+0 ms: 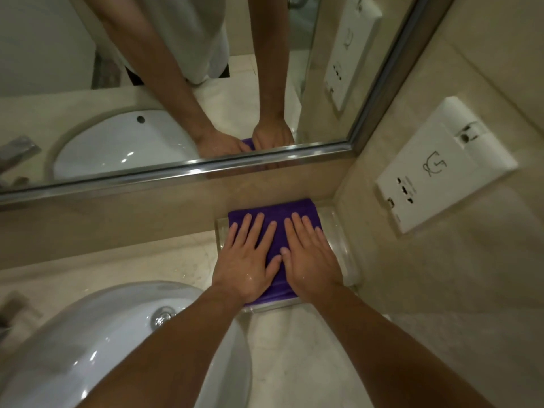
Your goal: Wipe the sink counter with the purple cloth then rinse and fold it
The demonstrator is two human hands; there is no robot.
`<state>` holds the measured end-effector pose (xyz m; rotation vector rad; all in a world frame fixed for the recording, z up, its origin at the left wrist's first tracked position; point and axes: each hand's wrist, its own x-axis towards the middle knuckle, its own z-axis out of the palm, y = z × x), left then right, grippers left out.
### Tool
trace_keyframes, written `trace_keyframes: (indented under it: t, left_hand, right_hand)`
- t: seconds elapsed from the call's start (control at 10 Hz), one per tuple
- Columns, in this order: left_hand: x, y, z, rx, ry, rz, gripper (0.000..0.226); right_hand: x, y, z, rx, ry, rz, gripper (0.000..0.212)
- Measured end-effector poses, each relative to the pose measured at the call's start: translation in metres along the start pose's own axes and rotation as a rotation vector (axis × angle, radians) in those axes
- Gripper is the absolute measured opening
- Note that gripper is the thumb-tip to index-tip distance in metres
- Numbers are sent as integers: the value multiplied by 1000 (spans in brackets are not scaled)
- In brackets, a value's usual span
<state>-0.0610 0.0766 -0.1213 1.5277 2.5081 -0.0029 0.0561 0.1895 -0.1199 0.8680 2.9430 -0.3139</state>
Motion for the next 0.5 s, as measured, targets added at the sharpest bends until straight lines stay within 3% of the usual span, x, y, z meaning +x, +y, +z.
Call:
trace_keyframes:
  t: [0.1, 0.2, 0.4, 0.5]
  left_hand:
    - [-2, 4, -6, 2, -26, -11, 67]
    - [-8, 8, -12, 2, -74, -29, 67]
    - [-8, 12, -51, -51, -254, -65, 72]
    - [-23, 16, -71, -75, -241, -92, 72]
  right_hand:
    - [-1, -1, -6, -7, -53, -15, 70]
    - [-3, -2, -17, -15, -142, -3, 62]
    - [1, -4, -45, -69, -300, -23, 62]
    - [-6, -13, -71, -57, -259, -59, 59]
